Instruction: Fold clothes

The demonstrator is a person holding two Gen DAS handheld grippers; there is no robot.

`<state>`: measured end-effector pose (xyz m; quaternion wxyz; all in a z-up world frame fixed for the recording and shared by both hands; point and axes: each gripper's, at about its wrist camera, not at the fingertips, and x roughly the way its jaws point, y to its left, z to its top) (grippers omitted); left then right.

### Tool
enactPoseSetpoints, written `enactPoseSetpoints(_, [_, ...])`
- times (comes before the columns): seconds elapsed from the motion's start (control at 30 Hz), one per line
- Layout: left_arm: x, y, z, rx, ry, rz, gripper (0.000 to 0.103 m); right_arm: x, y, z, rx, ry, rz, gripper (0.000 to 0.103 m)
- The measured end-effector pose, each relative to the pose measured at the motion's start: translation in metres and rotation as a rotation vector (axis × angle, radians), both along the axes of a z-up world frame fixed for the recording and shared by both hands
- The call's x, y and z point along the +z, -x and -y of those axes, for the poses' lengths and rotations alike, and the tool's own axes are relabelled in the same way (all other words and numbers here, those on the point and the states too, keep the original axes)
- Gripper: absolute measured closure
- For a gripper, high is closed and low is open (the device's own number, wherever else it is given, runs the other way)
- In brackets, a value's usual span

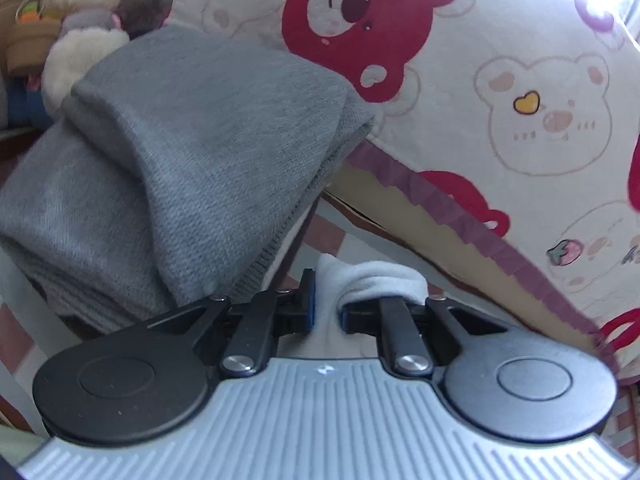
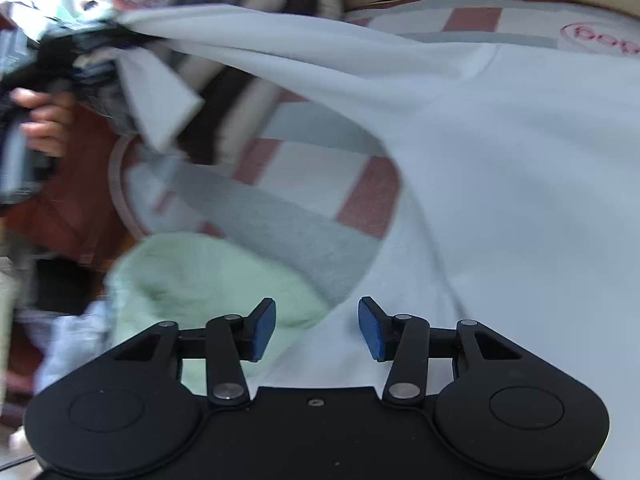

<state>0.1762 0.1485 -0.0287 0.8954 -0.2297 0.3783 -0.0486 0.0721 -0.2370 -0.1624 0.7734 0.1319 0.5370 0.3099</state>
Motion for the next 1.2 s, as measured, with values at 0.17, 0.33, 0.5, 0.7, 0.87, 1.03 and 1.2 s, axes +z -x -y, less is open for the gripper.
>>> enactPoseSetpoints(0.17, [-0.009, 0.003, -0.02, 0.031, 0.24, -0.07, 0.093, -0.016, 0.0, -0.023, -0.089, 0.133, 0.087, 0.036])
enactPoseSetpoints(0.33, [-0.037, 0.01, -0.058, 0.141, 0.561, -0.163, 0.093, -0.015, 0.017, -0.042, 0.018, 0.343, 0.254, 0.094])
enactPoseSetpoints(0.5, [-0.059, 0.021, -0.074, 0.194, 0.696, -0.222, 0.093, 0.001, 0.011, 0.011, -0.035, -0.045, 0.091, 0.095])
enactPoseSetpoints(0.7, [-0.08, 0.028, -0.078, 0.253, 0.637, -0.256, 0.088, 0.009, 0.001, 0.06, 0.019, -0.335, -0.055, 0.095])
enactPoseSetpoints(0.87, [-0.104, 0.036, -0.065, 0.21, 0.567, -0.29, 0.085, -0.022, 0.002, 0.043, 0.067, -0.177, -0.173, 0.096])
enactPoseSetpoints(1.03, [-0.108, 0.05, -0.06, 0.11, 0.423, -0.297, 0.091, -0.009, -0.001, 0.04, 0.118, -0.149, -0.119, 0.096])
enactPoseSetpoints(1.2, [-0.104, 0.071, -0.099, 0.185, 0.517, -0.296, 0.09, 0.007, -0.003, 0.053, 0.188, 0.021, -0.001, 0.096])
